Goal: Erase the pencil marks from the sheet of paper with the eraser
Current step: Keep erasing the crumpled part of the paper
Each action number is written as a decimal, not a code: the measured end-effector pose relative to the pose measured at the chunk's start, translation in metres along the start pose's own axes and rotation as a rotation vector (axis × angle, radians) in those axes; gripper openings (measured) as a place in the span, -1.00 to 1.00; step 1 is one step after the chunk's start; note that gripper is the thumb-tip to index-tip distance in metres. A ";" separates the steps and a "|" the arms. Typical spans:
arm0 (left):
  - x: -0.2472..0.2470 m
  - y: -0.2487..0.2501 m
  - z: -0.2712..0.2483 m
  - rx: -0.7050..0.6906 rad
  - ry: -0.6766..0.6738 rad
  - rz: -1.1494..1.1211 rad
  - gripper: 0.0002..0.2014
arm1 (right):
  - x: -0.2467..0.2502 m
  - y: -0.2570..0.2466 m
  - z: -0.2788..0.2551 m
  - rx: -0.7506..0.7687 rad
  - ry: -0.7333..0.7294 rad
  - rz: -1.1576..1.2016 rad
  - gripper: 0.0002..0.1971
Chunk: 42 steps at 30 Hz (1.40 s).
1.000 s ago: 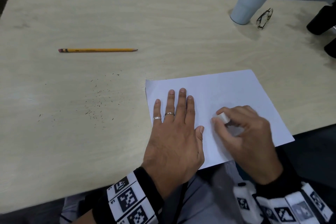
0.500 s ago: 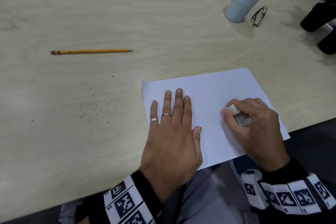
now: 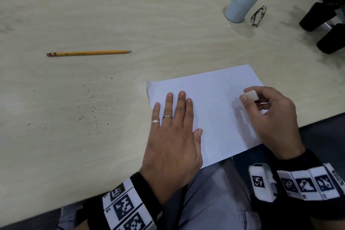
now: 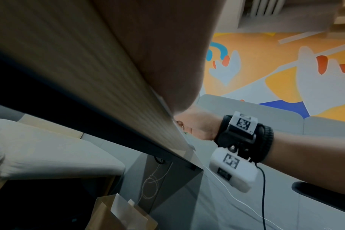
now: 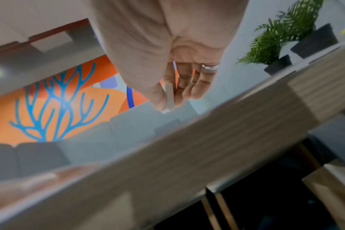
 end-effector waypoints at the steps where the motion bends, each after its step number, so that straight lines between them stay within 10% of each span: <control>1: 0.001 0.000 0.000 0.007 0.000 -0.005 -0.32 | -0.003 0.003 0.000 -0.031 -0.013 0.023 -0.91; 15: 0.007 0.006 0.007 0.115 0.057 -0.060 -0.44 | -0.031 -0.032 -0.018 0.126 -0.284 0.034 -0.96; 42: 0.003 0.003 0.006 0.037 -0.045 0.017 -0.05 | -0.033 -0.024 -0.004 0.174 -0.154 -0.093 -0.86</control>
Point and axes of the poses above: each hand's wrist, its own z-axis towards the middle knuckle, its own x-axis out of the back of the hand, y = z × x, the point moved 1 cm from there along z, towards the middle knuckle, and after that the axes turned 3 degrees about -x, right-handed, at the moved point
